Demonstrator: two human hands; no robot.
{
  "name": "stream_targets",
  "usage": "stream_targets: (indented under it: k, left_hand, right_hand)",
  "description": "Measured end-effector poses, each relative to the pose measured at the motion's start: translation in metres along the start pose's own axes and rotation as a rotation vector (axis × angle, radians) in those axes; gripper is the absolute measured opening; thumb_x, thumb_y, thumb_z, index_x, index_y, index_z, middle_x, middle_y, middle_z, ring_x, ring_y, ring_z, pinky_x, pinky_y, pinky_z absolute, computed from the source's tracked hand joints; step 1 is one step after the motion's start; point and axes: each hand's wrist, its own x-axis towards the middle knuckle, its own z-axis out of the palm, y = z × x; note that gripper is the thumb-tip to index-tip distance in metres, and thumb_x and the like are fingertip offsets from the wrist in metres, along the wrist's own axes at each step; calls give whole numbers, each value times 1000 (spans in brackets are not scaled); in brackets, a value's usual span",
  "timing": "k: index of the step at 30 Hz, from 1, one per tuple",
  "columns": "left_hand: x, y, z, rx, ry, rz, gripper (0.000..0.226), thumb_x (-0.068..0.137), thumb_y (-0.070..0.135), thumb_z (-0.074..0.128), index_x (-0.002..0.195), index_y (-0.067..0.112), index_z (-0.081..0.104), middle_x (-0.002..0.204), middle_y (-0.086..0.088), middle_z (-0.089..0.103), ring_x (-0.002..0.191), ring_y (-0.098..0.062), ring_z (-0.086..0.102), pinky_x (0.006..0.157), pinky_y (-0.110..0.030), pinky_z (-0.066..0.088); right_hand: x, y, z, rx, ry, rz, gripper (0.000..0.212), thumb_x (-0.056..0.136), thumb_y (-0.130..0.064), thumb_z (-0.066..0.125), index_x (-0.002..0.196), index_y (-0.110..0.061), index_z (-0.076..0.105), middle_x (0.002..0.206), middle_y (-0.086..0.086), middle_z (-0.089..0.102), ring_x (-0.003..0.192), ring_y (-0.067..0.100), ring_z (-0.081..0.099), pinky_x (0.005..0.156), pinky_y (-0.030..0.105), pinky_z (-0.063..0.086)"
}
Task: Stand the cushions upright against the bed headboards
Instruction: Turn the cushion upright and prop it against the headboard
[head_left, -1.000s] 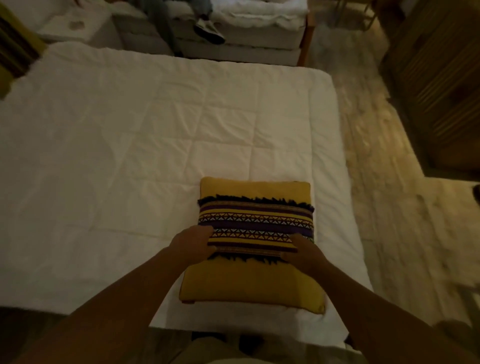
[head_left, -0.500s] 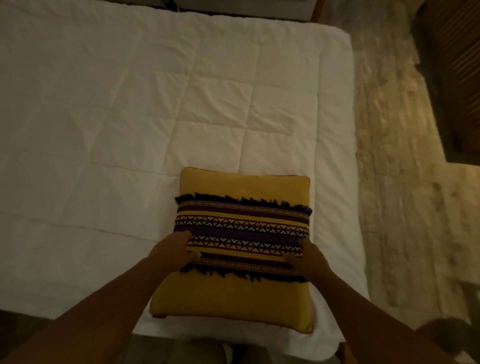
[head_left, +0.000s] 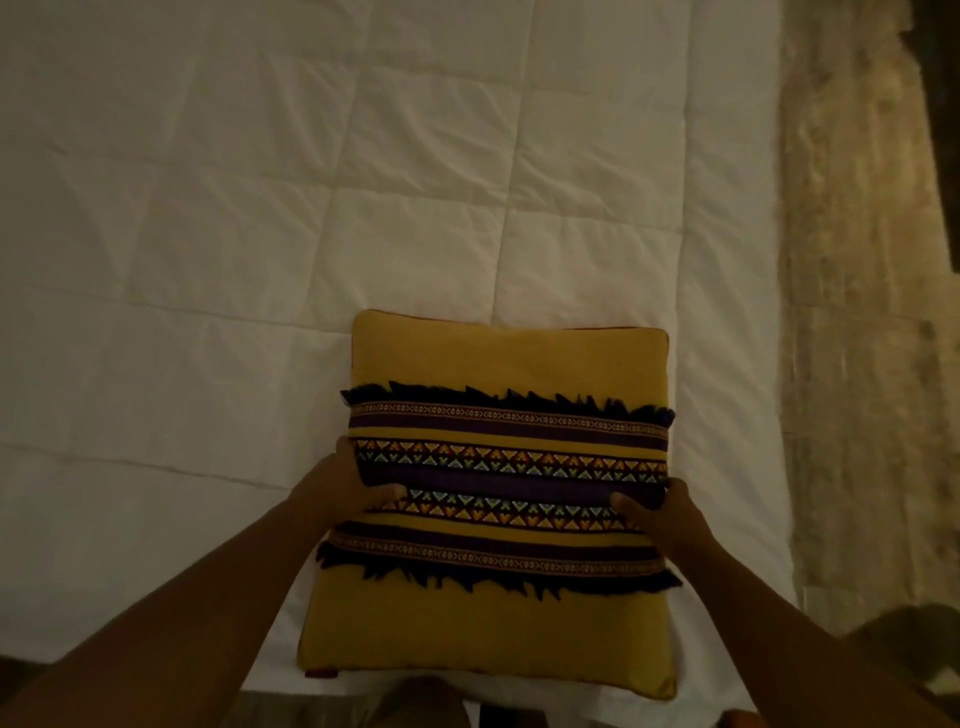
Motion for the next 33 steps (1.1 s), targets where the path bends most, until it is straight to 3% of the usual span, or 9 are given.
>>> stream_targets:
  k: [2,4,7,12,19,23,27,30,33]
  left_hand:
    - [10,-4,3,-61,-24,-26,158,21,84,75,148,12,15,140,-9,49,128,-29,50,101,-40,44]
    - [22,-9,6,-122,-25,-43,169,10,88,70,148,12,12,141,-8,46,130,-28,47,105,-42,42]
    - [35,-16,13,-259,-8,-54,169,7,79,80,150,14,15,142,-5,44,129,-26,47,109,-46,41]
    - [41,-25,23,-392,47,-110,164,8,70,86,149,21,18,123,4,47,112,-17,48,100,-39,43]
    - [33,-26,23,-507,45,-8,124,40,43,95,145,17,36,131,-7,59,119,-23,59,103,-51,48]
    - [16,-19,19,-519,76,72,69,55,29,95,112,37,58,105,5,69,89,-5,69,86,-39,59]
    - [-10,-9,12,-558,50,142,72,53,32,90,120,21,63,107,-5,73,98,-18,69,86,-41,58]
    - [-33,-8,10,-556,94,190,58,60,16,92,111,25,66,96,5,76,90,-10,72,79,-33,61]
    - [-59,-9,9,-563,92,213,53,71,4,84,117,19,64,107,-6,73,95,-14,71,86,-38,58]
  right_hand:
    - [10,3,1,59,-39,25,84,70,-44,85,135,-7,46,125,18,63,111,37,64,92,54,54]
    - [17,4,3,116,-68,52,88,68,-41,87,137,-7,45,127,19,62,113,38,63,94,56,53]
    - [24,7,8,215,-83,77,92,65,-34,90,139,-7,42,130,20,61,115,39,62,94,58,53]
    - [25,6,13,299,-82,34,84,66,-27,89,138,-12,48,127,17,64,113,37,64,92,58,54]
    - [15,1,7,330,-119,5,74,68,-31,87,132,-16,55,119,15,69,105,36,67,91,58,55]
    - [-3,-4,0,368,-152,-35,72,66,-36,85,130,-22,56,117,11,71,102,33,70,88,57,56]
    - [-28,-10,-11,396,-165,-88,72,70,-35,84,134,-27,53,121,9,70,106,34,68,89,59,55]
    - [-48,-13,-19,396,-182,-116,69,71,-34,84,133,-27,54,120,10,70,105,34,69,88,59,56]
    - [-67,-17,-29,384,-210,-132,71,72,-33,84,135,-26,53,121,12,70,106,36,69,88,60,56]
